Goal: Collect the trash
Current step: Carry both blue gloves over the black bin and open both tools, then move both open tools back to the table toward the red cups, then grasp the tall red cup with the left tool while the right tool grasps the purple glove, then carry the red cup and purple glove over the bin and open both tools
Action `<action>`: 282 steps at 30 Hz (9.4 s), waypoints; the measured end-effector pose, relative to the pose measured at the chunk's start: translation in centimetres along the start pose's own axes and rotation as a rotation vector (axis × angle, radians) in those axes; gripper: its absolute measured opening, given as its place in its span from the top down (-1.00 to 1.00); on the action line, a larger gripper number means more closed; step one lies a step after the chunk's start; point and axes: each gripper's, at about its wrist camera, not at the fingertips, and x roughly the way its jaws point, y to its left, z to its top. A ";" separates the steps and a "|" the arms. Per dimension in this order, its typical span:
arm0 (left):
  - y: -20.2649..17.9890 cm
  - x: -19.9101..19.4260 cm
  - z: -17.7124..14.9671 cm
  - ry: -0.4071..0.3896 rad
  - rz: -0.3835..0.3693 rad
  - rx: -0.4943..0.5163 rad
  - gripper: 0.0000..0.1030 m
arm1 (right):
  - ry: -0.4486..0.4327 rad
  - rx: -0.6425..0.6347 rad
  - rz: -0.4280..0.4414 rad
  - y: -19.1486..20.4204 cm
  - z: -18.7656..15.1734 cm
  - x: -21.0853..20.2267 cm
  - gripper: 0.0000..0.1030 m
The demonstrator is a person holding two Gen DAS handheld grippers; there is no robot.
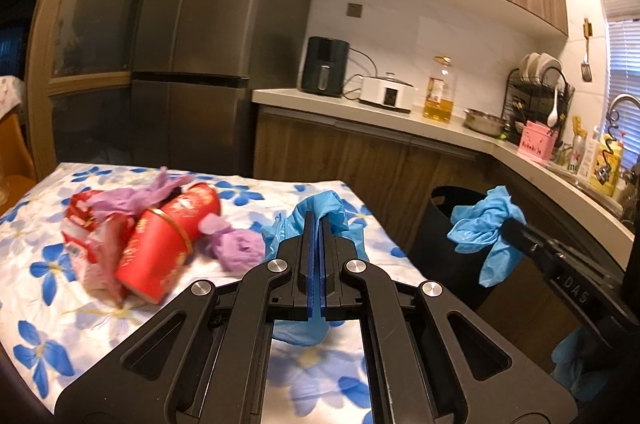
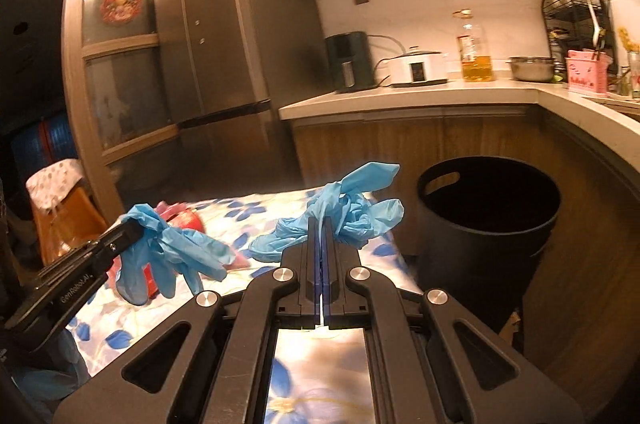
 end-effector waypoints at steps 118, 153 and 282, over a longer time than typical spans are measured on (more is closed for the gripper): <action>-5.6 9.5 -0.8 0.001 -0.014 0.020 -0.80 | -0.070 0.167 -0.194 -13.2 2.4 2.6 -0.11; 14.4 5.5 -2.6 0.067 0.230 -0.114 -0.80 | 0.054 0.028 0.104 3.0 -1.9 6.3 -0.11; -10.7 9.6 2.1 0.051 -0.292 0.078 0.09 | -0.144 0.147 -0.225 -11.8 5.1 -0.6 0.97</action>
